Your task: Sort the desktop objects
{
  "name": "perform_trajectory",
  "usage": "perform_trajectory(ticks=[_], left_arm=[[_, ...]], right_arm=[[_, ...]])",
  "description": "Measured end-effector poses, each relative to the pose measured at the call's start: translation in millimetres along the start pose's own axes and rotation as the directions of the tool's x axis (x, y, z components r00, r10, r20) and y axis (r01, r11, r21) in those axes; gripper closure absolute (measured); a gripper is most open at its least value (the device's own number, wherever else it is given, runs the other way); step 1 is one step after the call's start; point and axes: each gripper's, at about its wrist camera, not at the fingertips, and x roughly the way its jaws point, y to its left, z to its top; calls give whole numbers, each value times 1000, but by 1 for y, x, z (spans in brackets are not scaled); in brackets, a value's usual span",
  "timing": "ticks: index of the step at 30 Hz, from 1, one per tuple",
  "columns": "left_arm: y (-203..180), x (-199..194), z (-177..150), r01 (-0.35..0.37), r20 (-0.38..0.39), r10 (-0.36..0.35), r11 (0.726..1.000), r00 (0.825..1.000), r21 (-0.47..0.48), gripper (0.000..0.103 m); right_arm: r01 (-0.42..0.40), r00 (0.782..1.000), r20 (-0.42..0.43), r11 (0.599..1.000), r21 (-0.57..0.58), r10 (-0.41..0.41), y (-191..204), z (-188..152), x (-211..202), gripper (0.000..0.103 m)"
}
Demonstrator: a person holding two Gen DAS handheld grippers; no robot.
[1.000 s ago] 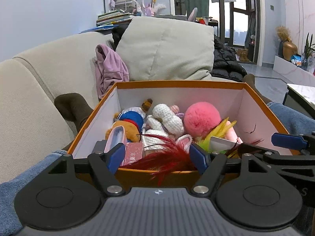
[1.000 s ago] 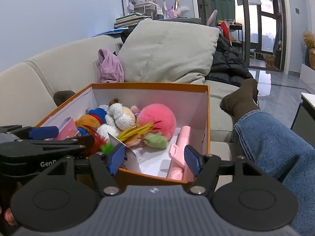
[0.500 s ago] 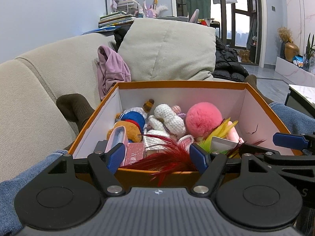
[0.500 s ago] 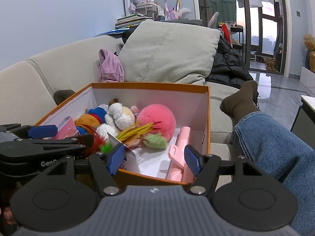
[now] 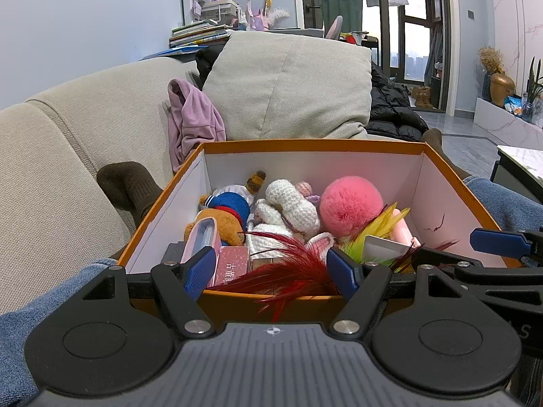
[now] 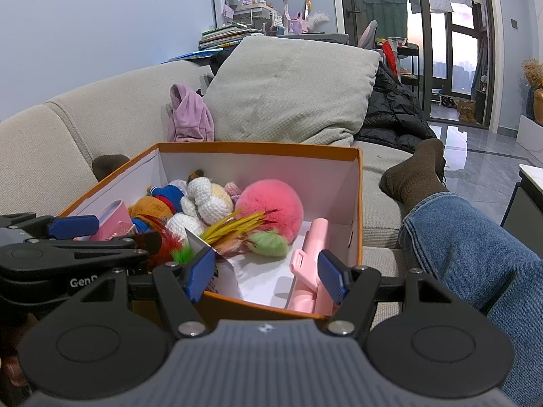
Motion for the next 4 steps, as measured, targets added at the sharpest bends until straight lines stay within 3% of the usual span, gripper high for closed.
perform_trajectory(ticks=[4], left_arm=[[0,0,0,-1,1,1,1000,1000,0,18]], right_arm=[[1,1000,-1,1000,-1,-1,0,0,0,34]])
